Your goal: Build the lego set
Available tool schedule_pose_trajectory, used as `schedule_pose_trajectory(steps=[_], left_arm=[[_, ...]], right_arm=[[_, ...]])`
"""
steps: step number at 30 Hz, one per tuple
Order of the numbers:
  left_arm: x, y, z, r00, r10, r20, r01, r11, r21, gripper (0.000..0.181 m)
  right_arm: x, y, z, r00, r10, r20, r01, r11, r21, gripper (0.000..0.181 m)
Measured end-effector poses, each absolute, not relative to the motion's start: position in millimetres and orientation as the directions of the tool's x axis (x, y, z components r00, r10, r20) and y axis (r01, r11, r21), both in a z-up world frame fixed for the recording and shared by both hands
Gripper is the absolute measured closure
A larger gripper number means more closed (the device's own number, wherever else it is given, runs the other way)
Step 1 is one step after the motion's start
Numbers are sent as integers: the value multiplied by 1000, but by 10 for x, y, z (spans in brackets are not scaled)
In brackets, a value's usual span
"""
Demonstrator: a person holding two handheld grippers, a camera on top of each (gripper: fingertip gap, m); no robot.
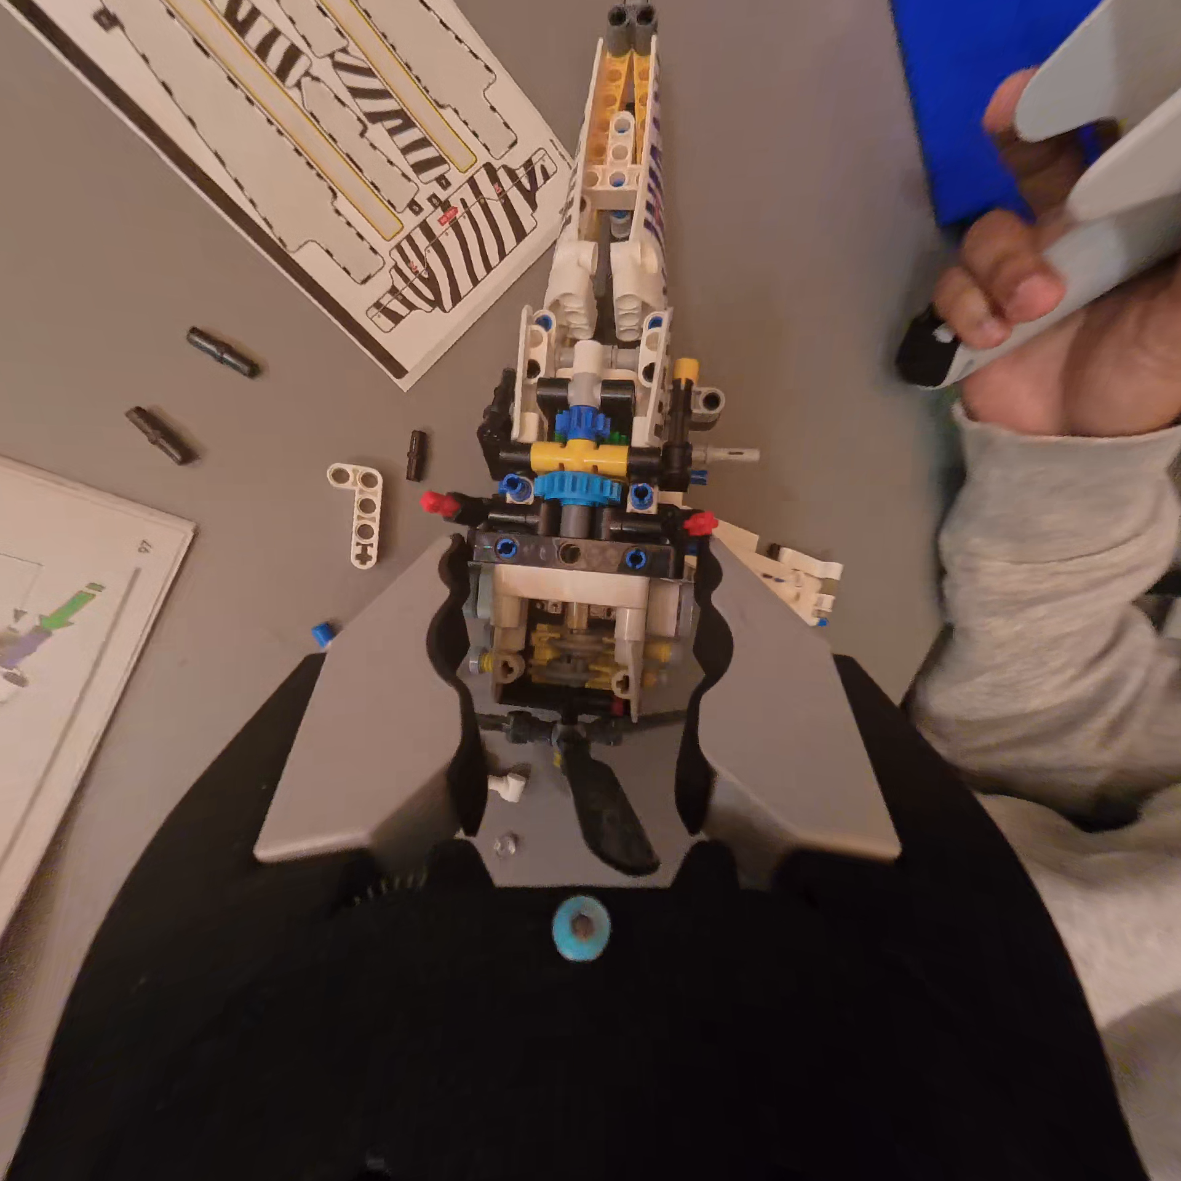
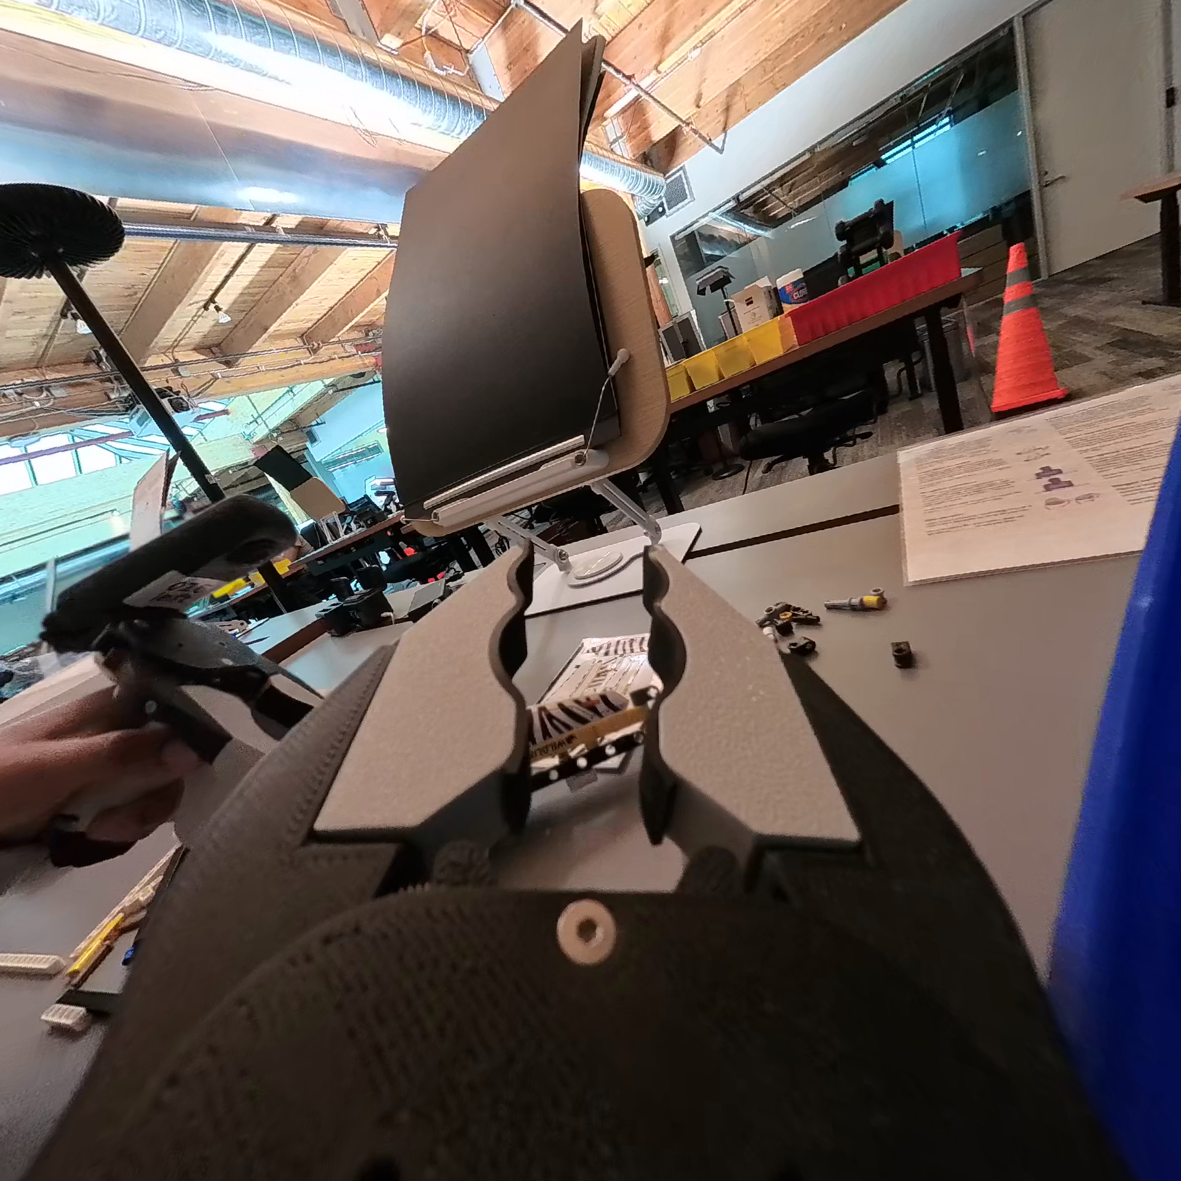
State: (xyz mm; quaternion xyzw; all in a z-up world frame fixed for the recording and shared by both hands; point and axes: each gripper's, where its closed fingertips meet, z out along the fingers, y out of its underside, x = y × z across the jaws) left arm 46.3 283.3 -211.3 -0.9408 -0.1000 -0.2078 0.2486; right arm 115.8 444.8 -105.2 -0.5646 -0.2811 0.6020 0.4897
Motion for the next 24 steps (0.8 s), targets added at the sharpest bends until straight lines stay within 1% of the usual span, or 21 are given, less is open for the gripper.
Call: schedule_pose_trajectory(steps=[10, 12, 24], left_arm=[[370, 2793, -2036, 702, 81, 707, 450, -820, -353, 111], [348, 2790, -2004, 684, 73, 725, 464, -811, -356, 118], [316, 2762, -2009, 694, 73, 716, 458, -812, -361, 117]], right_arm=[[1154, 4432, -1044, 113, 911, -396, -272, -354, -895, 148], [1156, 4432, -1041, 110, 910, -399, -275, -358, -893, 149], [1162, 4431, -1029, 94, 905, -415, -284, -375, -882, 148]])
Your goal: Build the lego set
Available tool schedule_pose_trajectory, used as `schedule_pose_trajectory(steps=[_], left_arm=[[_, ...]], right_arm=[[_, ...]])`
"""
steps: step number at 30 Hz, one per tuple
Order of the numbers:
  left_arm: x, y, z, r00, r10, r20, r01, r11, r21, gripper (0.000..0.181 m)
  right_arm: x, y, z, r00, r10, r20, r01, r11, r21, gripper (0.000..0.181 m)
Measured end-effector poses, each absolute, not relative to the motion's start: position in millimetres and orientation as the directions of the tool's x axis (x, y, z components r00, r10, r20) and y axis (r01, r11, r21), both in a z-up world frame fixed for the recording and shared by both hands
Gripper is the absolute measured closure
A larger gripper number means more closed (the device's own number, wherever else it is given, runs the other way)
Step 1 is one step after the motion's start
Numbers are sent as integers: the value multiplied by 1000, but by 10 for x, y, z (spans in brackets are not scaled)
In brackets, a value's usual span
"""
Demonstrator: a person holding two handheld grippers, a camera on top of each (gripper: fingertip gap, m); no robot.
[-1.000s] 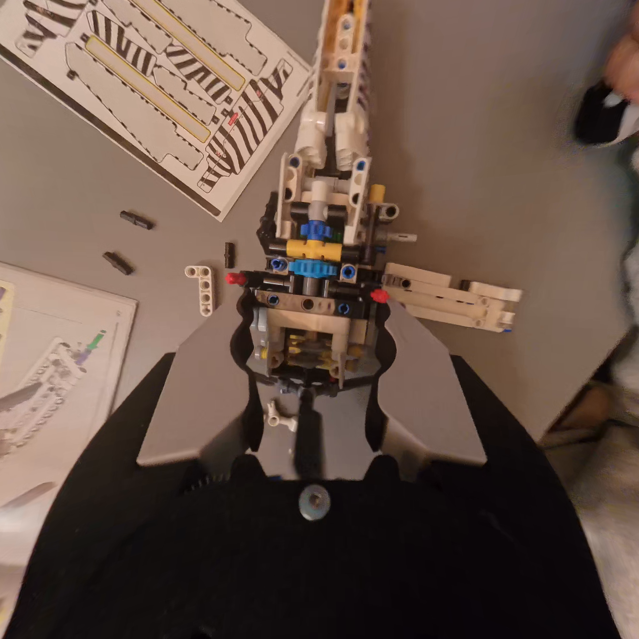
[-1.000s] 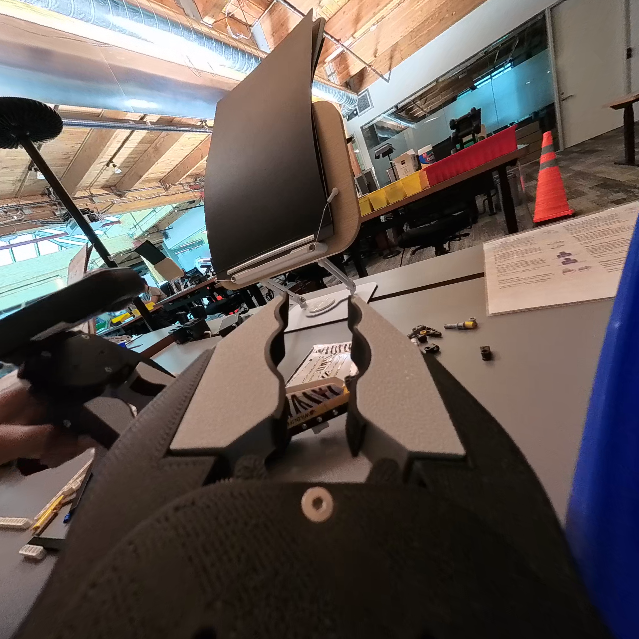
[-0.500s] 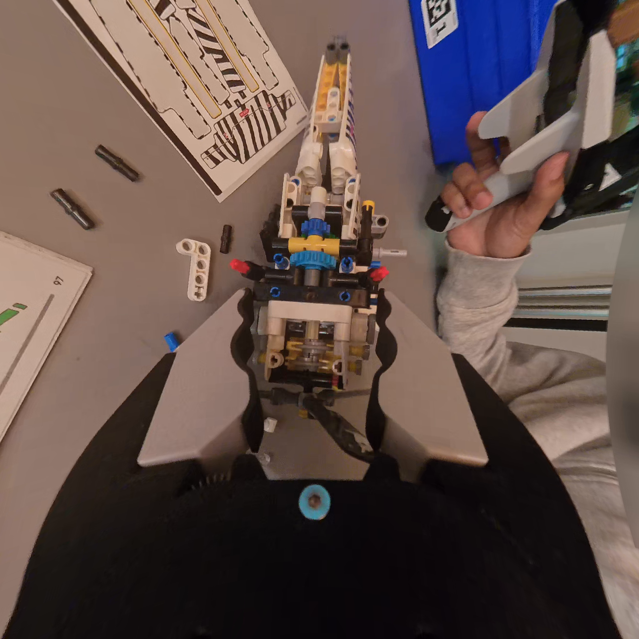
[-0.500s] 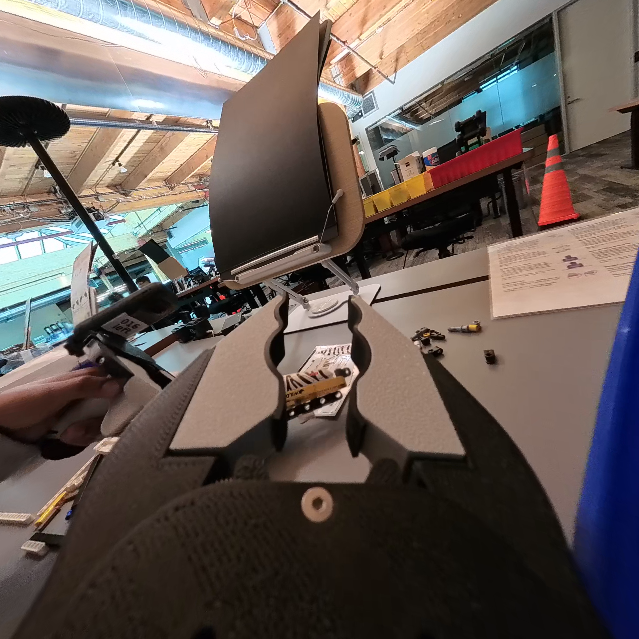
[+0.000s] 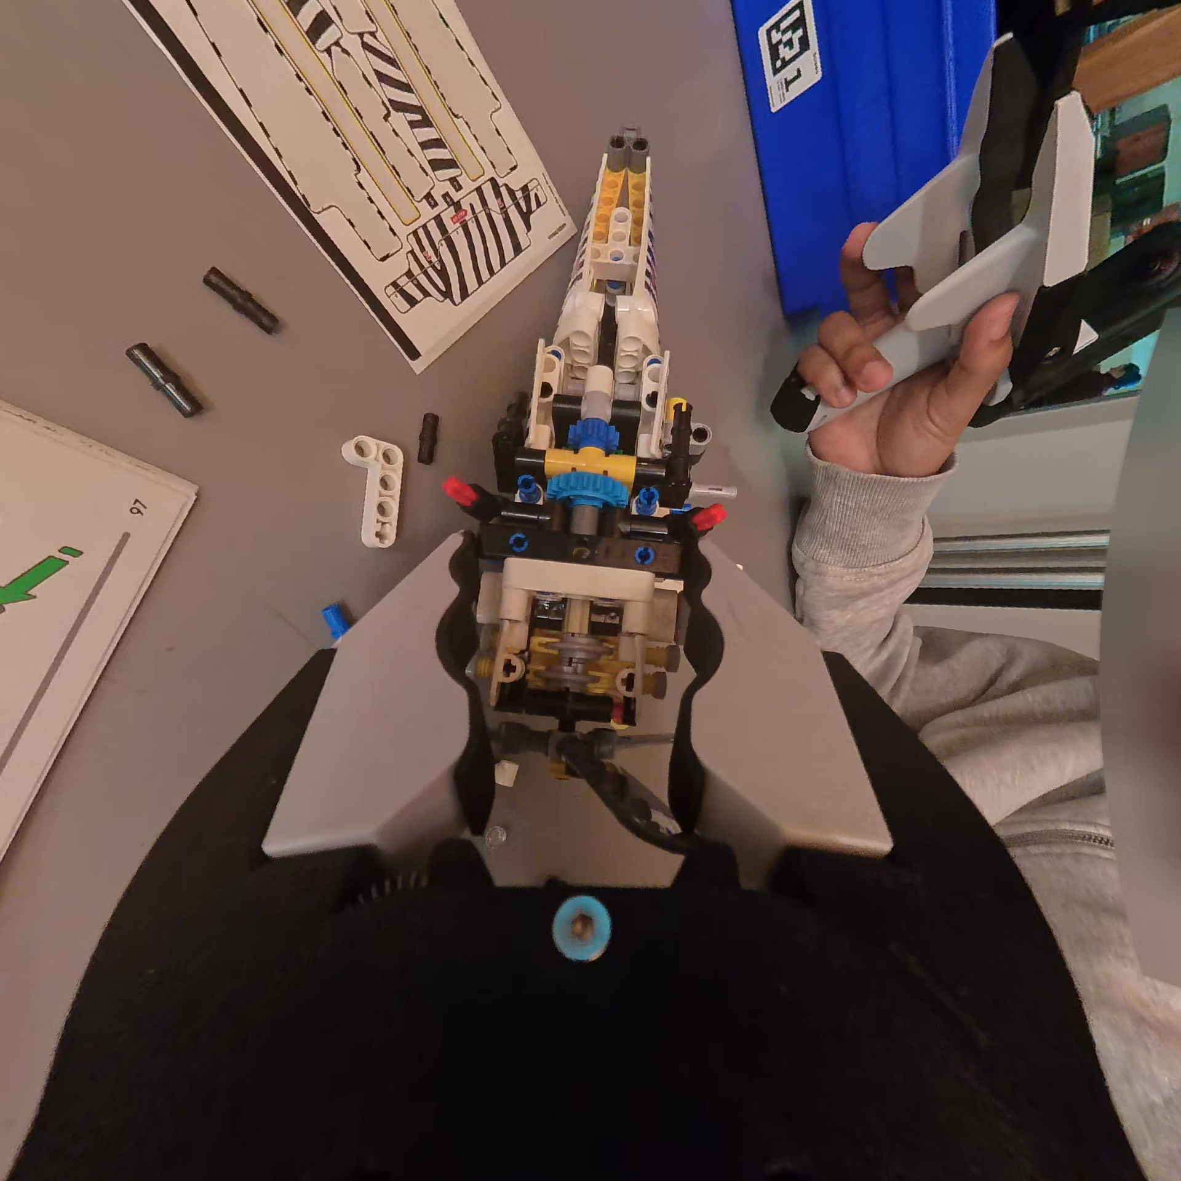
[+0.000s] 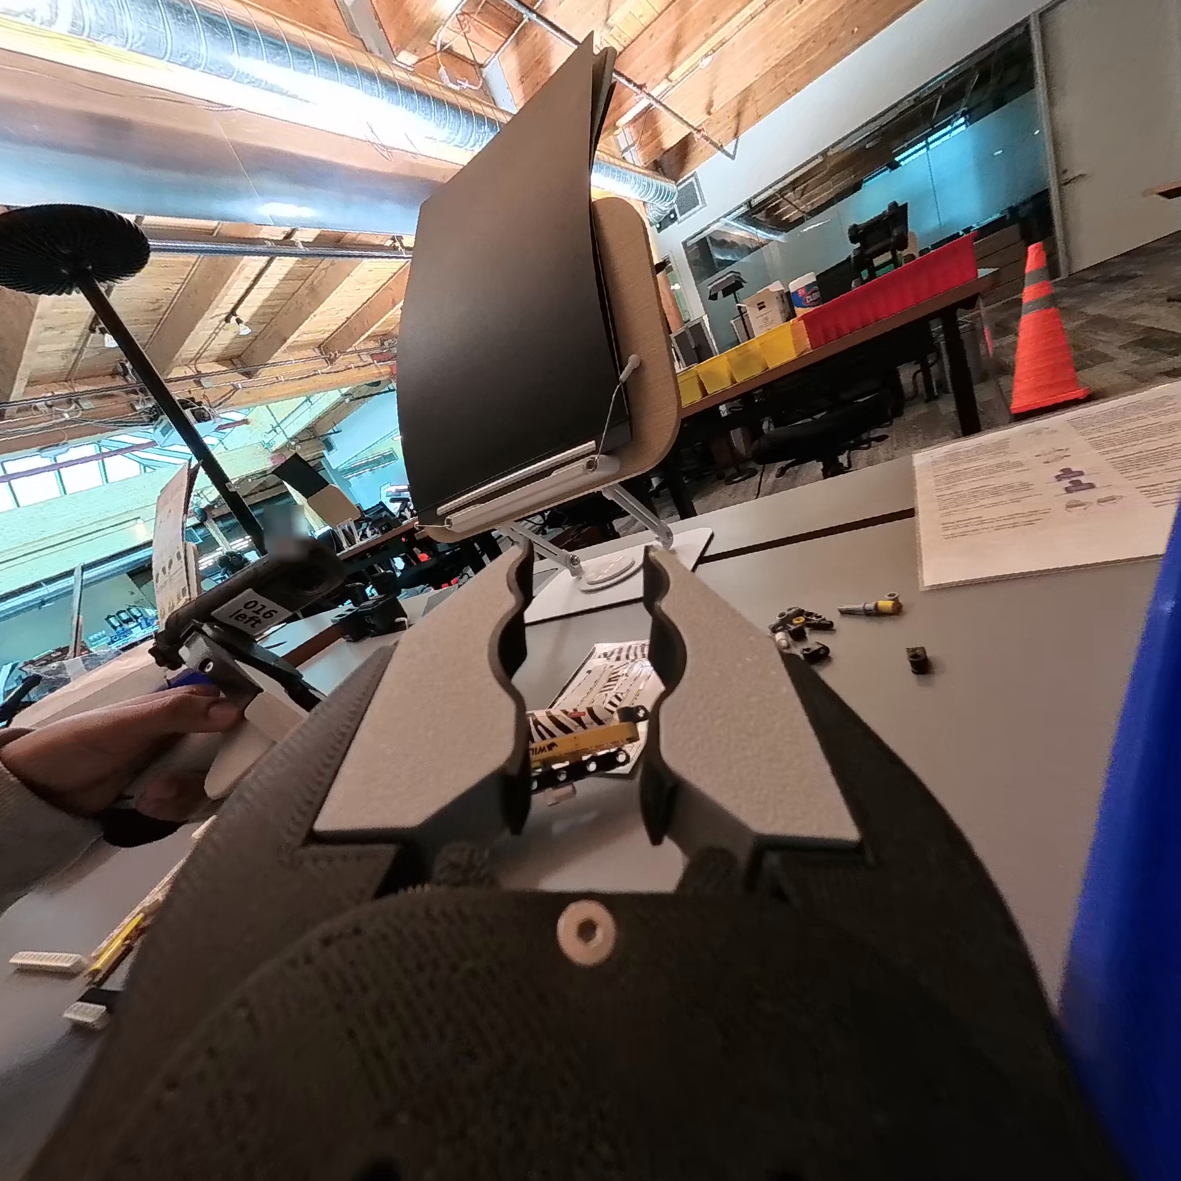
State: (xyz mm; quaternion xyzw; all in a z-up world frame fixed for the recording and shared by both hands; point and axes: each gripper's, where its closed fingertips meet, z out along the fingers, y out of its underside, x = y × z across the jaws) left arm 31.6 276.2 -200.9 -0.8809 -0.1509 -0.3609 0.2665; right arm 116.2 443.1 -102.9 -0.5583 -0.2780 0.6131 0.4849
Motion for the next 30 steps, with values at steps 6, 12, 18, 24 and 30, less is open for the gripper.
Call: schedule_pose_trajectory(steps=[6, 12, 18, 24, 30], left_arm=[[321, 2755, -2014, 699, 71, 712, 455, -812, -366, 117], [318, 2753, -2014, 696, 71, 715, 459, -809, -366, 117], [310, 2760, -2013, 691, 77, 719, 472, -801, -367, 117], [304, 2765, -2013, 687, 84, 722, 481, -797, -365, 117], [300, 2767, -2012, 683, 94, 724, 492, -792, -361, 117]], right_arm=[[1165, 4431, -1026, 91, 904, -417, -286, -377, -881, 148], [1165, 4430, -1028, 91, 905, -416, -285, -377, -881, 148], [1157, 4421, -1034, 102, 911, -399, -276, -360, -891, 148], [1143, 4407, -1043, 115, 920, -375, -262, -336, -905, 148], [1134, 4397, -1046, 122, 925, -360, -254, -321, -912, 148]])
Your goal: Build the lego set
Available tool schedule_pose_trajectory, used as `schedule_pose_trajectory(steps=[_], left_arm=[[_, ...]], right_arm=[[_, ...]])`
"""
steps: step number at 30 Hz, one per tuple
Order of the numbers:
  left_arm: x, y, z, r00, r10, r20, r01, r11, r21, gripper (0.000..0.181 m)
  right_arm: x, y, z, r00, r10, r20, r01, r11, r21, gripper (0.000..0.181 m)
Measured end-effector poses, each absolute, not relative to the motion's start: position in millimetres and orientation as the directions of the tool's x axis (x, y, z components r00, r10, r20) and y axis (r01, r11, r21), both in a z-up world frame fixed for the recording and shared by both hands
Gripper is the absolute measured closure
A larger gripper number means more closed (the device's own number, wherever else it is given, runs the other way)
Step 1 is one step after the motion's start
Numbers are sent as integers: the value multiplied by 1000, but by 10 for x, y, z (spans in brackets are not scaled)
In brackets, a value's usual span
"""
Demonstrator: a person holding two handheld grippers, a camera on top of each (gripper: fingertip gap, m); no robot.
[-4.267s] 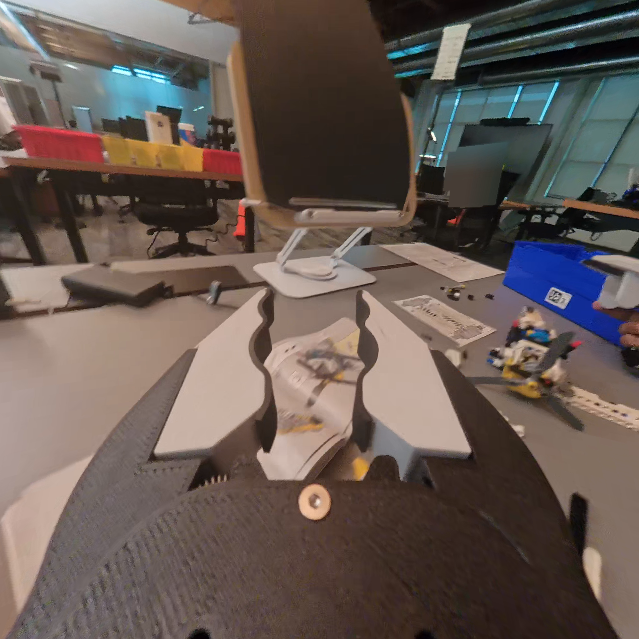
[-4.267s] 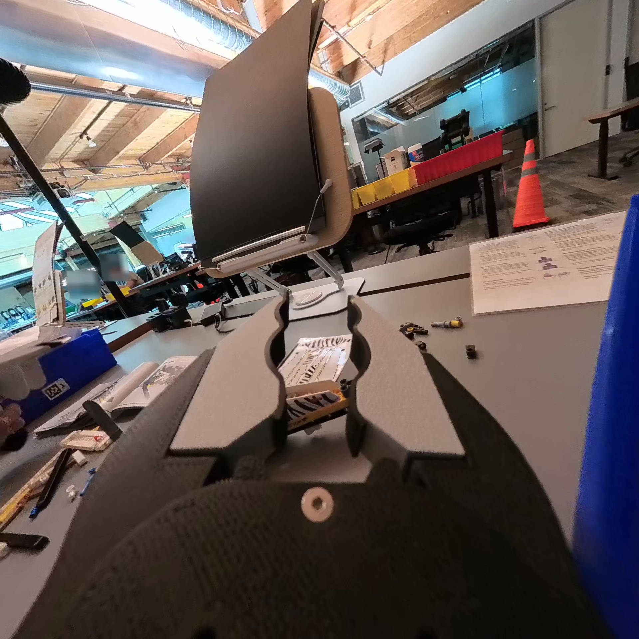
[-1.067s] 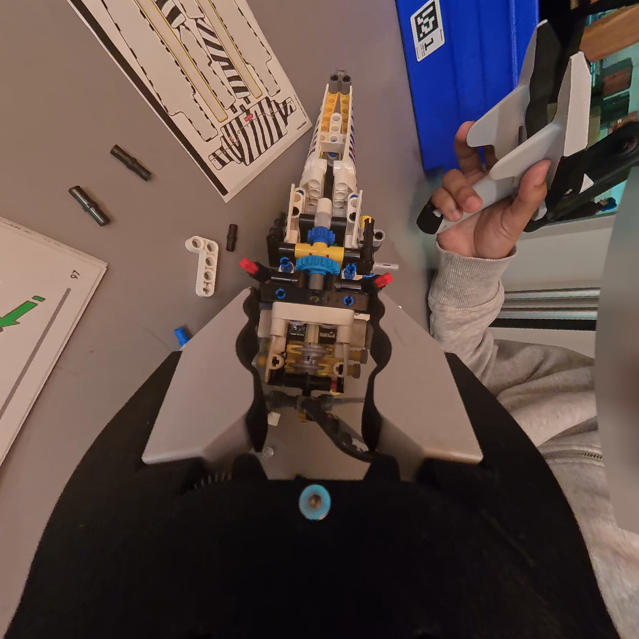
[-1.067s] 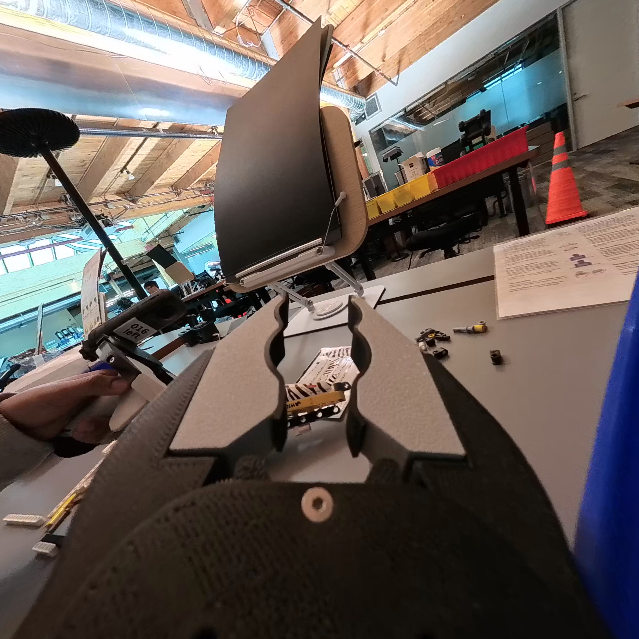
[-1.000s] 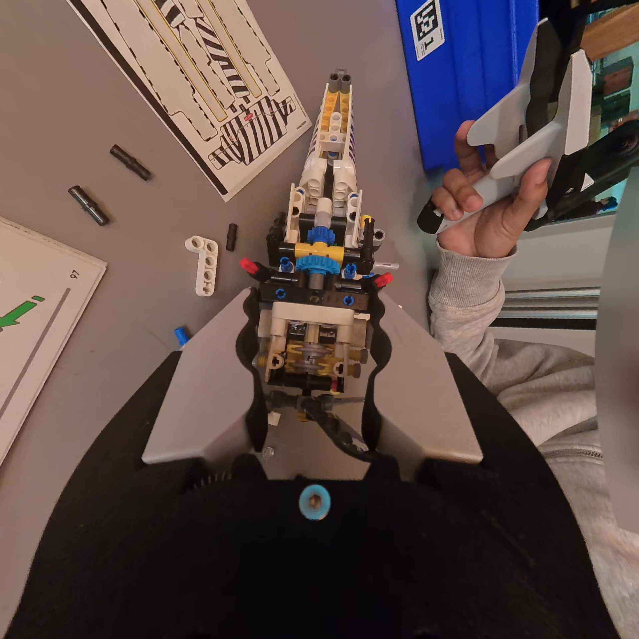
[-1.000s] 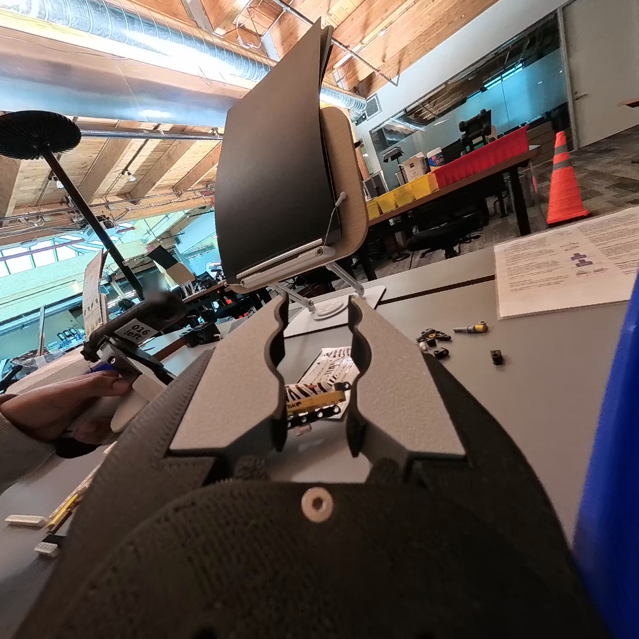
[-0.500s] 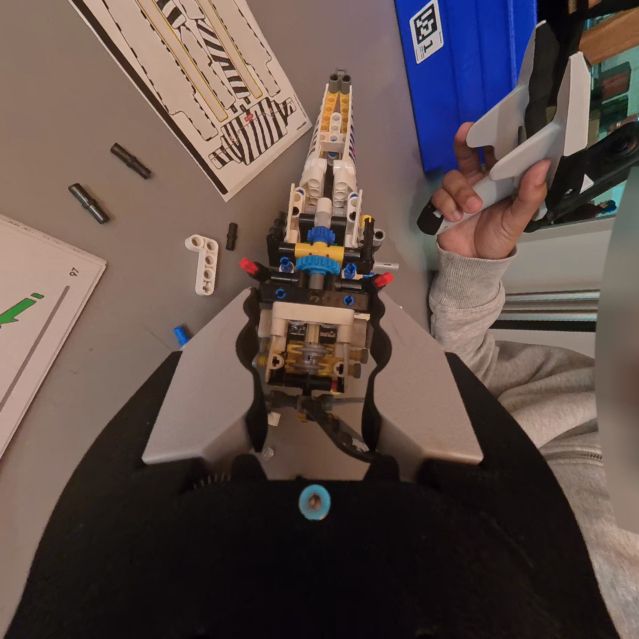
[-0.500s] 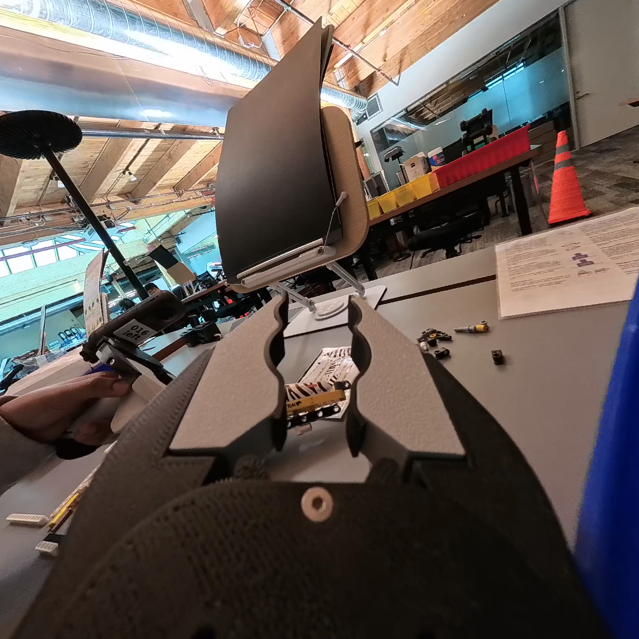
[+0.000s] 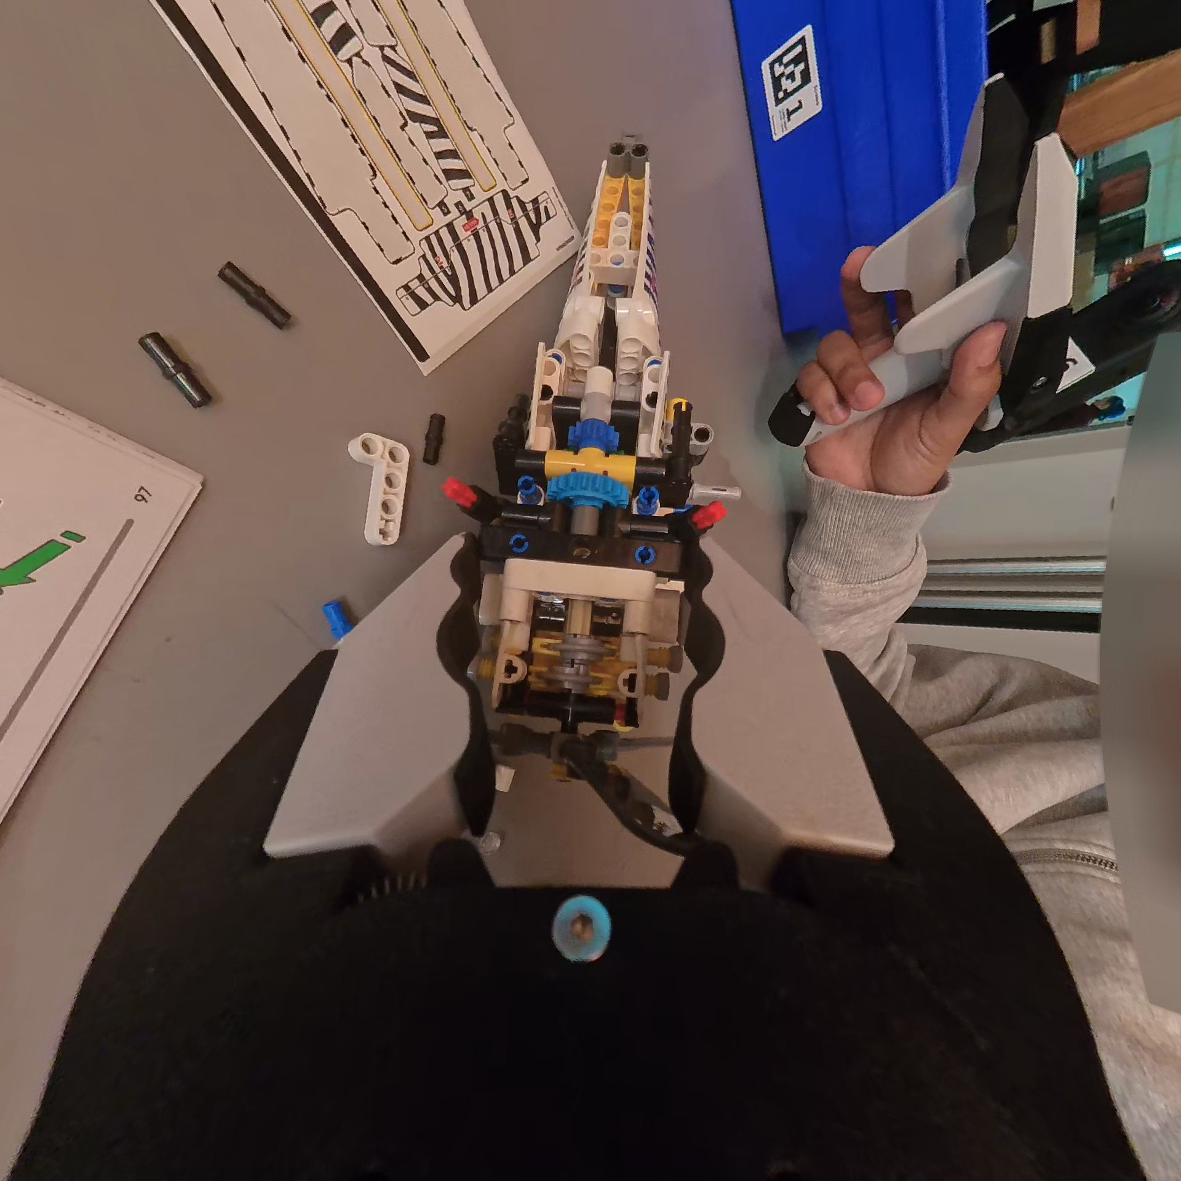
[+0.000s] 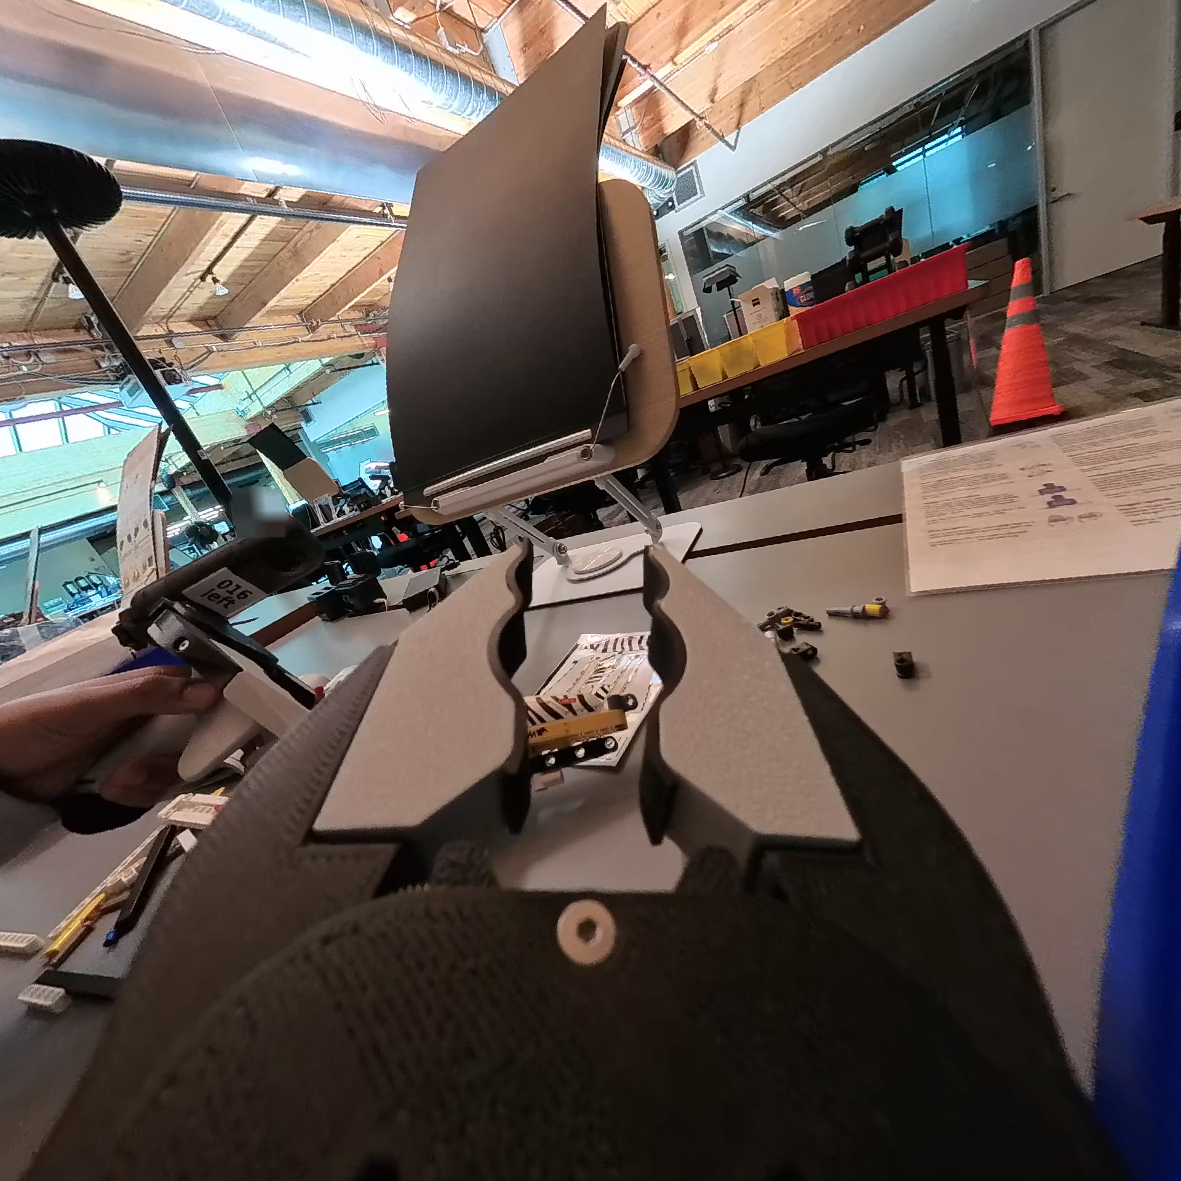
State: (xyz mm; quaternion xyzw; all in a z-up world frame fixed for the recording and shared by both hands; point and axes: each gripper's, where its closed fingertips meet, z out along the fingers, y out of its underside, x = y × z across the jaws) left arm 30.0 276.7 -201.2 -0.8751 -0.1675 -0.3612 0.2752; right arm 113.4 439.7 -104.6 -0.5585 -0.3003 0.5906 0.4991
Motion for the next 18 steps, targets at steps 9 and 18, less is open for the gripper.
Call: schedule_pose_trajectory(steps=[9, 18], left_arm=[[307, 2764, -2014, 688, 95, 719, 492, -789, -367, 117], [300, 2772, -2014, 695, 87, 714, 474, -801, -364, 117]], right_arm=[[1109, 4361, -1052, 131, 938, -321, -233, -286, -929, 148], [968, 4074, -1092, 113, 991, -66, -121, -52, -991, 147]])
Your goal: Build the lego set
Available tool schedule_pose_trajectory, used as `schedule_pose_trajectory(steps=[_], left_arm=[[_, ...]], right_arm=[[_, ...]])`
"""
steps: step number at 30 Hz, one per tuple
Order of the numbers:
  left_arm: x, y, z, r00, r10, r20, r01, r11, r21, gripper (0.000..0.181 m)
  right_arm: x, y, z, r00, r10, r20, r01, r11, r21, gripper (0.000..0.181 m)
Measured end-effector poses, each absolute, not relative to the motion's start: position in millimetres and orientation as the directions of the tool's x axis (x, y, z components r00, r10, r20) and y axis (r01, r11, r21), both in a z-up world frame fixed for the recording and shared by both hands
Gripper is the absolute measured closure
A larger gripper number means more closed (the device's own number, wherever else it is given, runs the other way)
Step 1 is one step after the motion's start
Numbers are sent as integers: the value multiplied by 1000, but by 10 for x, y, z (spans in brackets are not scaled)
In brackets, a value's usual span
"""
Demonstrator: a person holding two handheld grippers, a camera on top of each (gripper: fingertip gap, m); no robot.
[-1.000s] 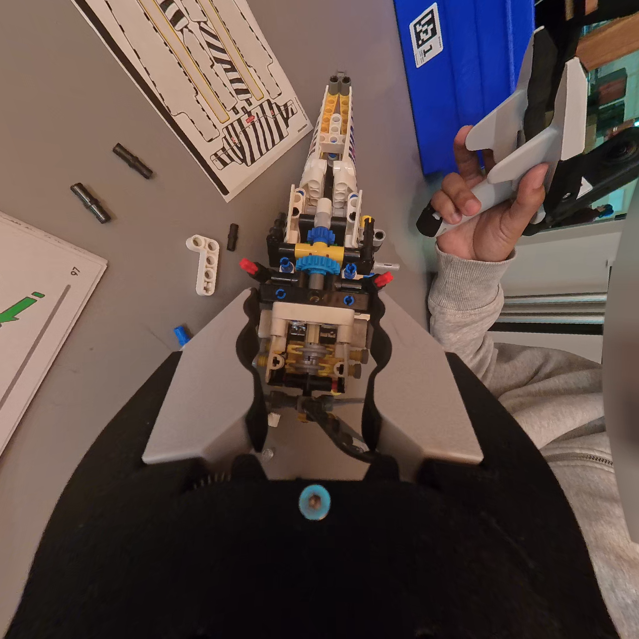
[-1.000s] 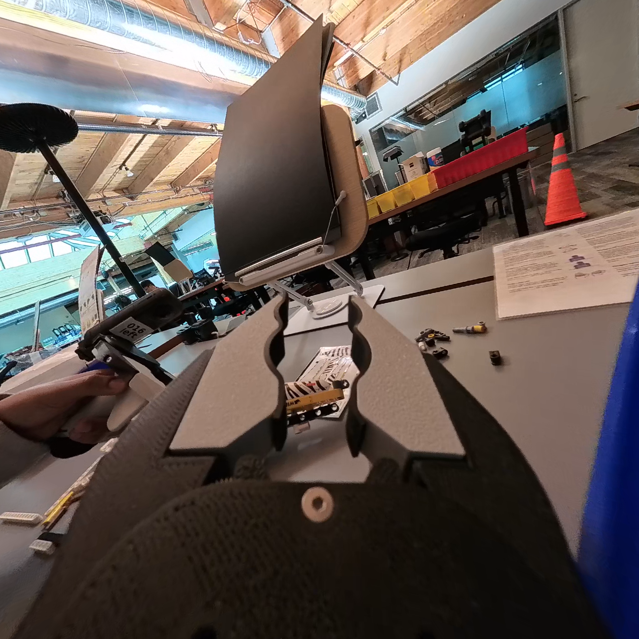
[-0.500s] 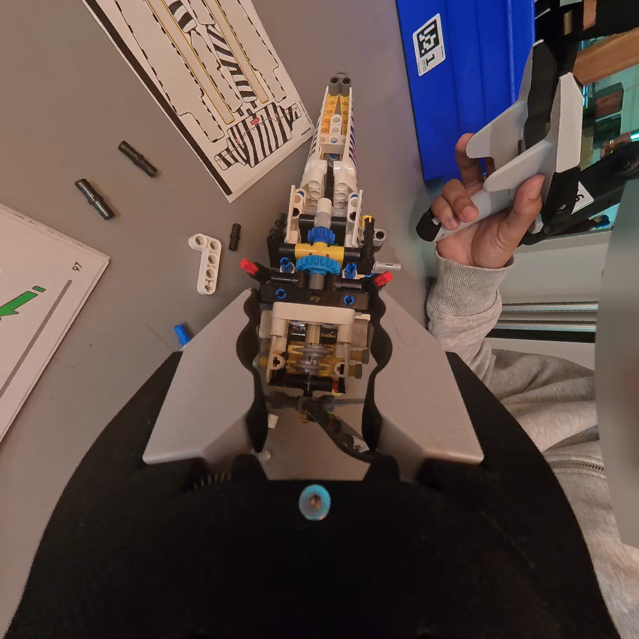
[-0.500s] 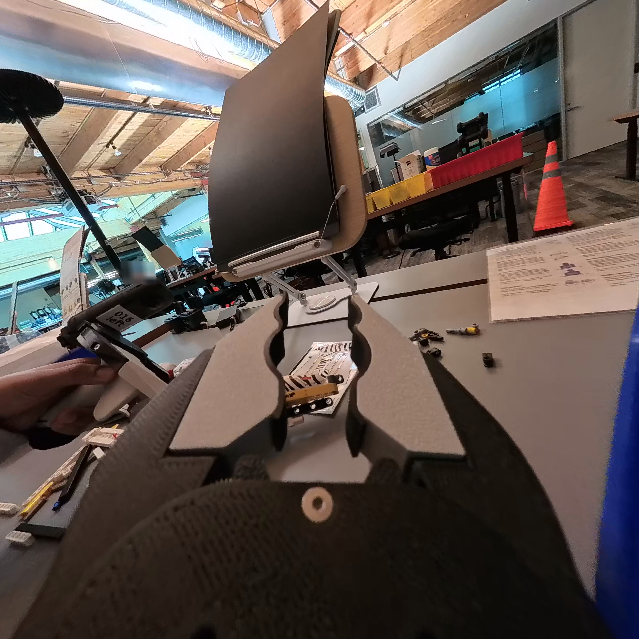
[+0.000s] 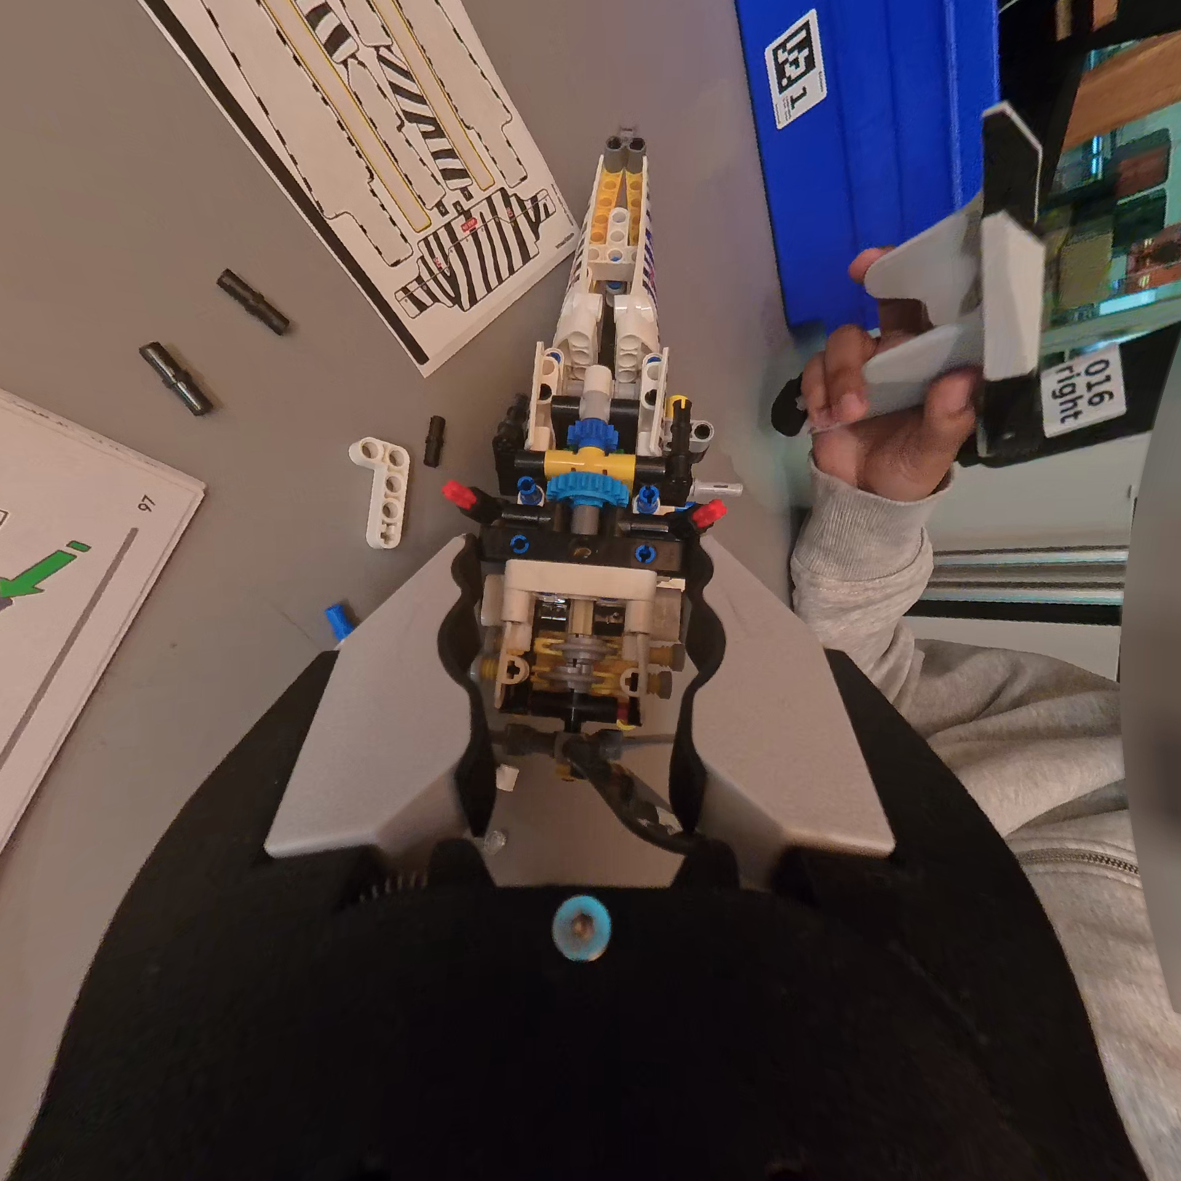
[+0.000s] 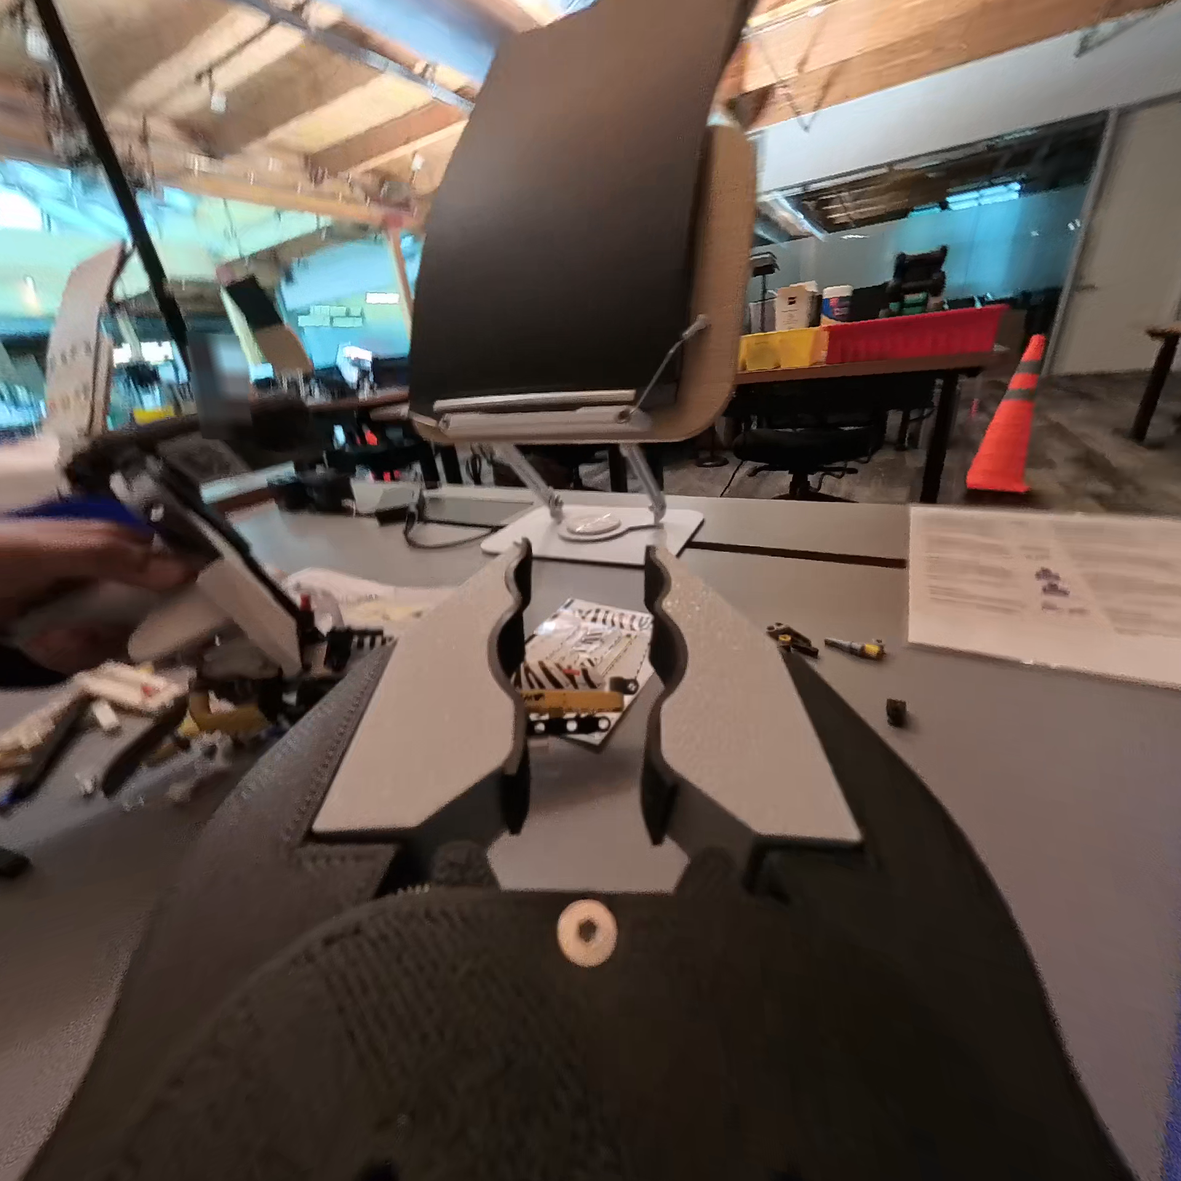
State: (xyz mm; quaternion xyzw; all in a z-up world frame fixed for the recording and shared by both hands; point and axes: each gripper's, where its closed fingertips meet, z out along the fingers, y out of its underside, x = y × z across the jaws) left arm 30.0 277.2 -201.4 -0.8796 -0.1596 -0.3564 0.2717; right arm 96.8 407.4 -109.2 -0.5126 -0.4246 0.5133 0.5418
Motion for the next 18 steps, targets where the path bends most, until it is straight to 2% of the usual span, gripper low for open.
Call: schedule_pose_trajectory(steps=[2, 4, 7, 10, 13, 18], left_arm=[[299, 2772, -2014, 693, 84, 716, 469, -807, -359, 117], [296, 2774, -2013, 690, 80, 719, 464, -812, -355, 117], [289, 2786, -2013, 688, 74, 722, 460, -814, -355, 117], [294, 2808, -2016, 701, 62, 711, 445, -816, -368, 118], [309, 2830, -2022, 721, 46, 691, 422, -820, -386, 117], [333, 2864, -2030, 749, 21, 662, 386, -826, -410, 117]], right_arm=[[893, 3858, -1145, 49, 996, 77, -66, 80, -995, 149], [853, 3520, -1212, -84, 965, 247, -37, 245, -969, 158], [865, 3131, -1313, -209, 868, 450, -82, 443, -893, 167], [898, 2973, -1358, -274, 825, 495, -108, 485, -868, 165], [908, 2930, -1520, -328, 781, 531, -57, 545, -837, 163], [799, 2900, -1855, -359, 665, 654, 69, 718, -692, 162]])
